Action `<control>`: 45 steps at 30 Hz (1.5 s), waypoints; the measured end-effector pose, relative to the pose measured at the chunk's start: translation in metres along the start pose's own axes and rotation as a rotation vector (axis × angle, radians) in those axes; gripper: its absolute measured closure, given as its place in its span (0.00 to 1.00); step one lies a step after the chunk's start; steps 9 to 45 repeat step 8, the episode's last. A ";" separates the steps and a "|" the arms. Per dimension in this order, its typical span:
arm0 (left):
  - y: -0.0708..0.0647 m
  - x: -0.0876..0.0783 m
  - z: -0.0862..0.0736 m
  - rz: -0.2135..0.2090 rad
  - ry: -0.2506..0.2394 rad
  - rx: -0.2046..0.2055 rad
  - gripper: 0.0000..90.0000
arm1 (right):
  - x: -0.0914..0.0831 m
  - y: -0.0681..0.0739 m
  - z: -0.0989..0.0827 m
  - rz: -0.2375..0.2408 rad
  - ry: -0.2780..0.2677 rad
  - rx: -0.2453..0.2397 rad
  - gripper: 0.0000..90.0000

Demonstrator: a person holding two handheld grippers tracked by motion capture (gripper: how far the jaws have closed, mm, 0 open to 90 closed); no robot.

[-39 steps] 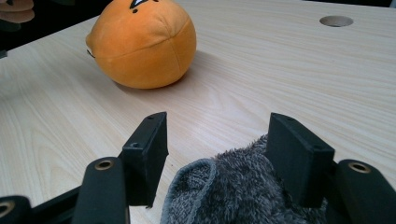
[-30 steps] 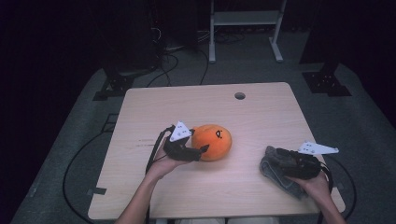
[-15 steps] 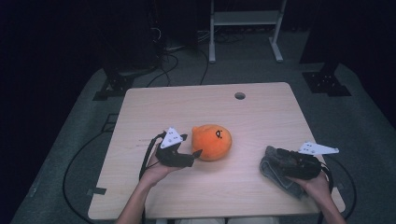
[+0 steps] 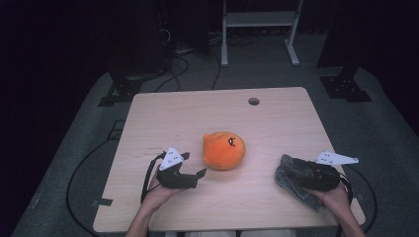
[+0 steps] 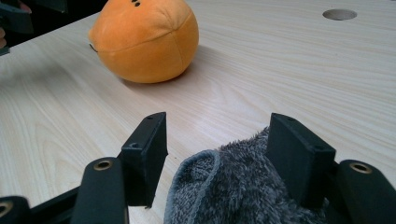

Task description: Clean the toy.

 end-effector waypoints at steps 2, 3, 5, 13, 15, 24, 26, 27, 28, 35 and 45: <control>0.001 -0.004 -0.007 0.021 0.001 -0.001 0.17 | -0.001 0.001 -0.001 0.001 -0.002 0.001 0.41; 0.001 -0.004 -0.007 0.021 0.001 -0.001 0.17 | -0.001 0.001 -0.001 0.001 -0.002 0.001 0.41; 0.004 -0.007 -0.013 0.034 0.003 -0.022 0.16 | -0.001 0.002 -0.004 0.005 -0.003 0.006 0.41; 0.008 -0.008 -0.015 0.052 -0.018 -0.049 0.15 | 0.002 0.003 -0.005 0.006 0.007 0.003 0.41; 0.008 -0.008 -0.015 0.052 -0.018 -0.049 0.15 | 0.002 0.003 -0.005 0.006 0.007 0.003 0.41; 0.008 -0.008 -0.015 0.052 -0.018 -0.049 0.15 | 0.002 0.003 -0.005 0.006 0.007 0.003 0.41; 0.008 -0.008 -0.015 0.052 -0.018 -0.049 0.15 | 0.002 0.003 -0.005 0.006 0.007 0.003 0.41; 0.008 -0.008 -0.015 0.052 -0.018 -0.049 0.15 | 0.002 0.003 -0.005 0.006 0.007 0.003 0.41; 0.008 -0.008 -0.015 0.052 -0.018 -0.049 0.15 | 0.002 0.003 -0.005 0.006 0.007 0.003 0.41; 0.008 -0.008 -0.015 0.052 -0.018 -0.049 0.15 | 0.002 0.003 -0.005 0.006 0.007 0.003 0.41; 0.008 -0.008 -0.015 0.052 -0.018 -0.049 0.15 | 0.002 0.003 -0.005 0.006 0.007 0.003 0.41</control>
Point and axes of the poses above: each handheld gripper's, and its own axes: x roughly forward along the jaws, z roughly out of its top, y roughly to its left, the point moved 5 cm from there along x, roughly forward along the jaws, and after that the axes turned 3 degrees about -z, right-handed, at the moved point
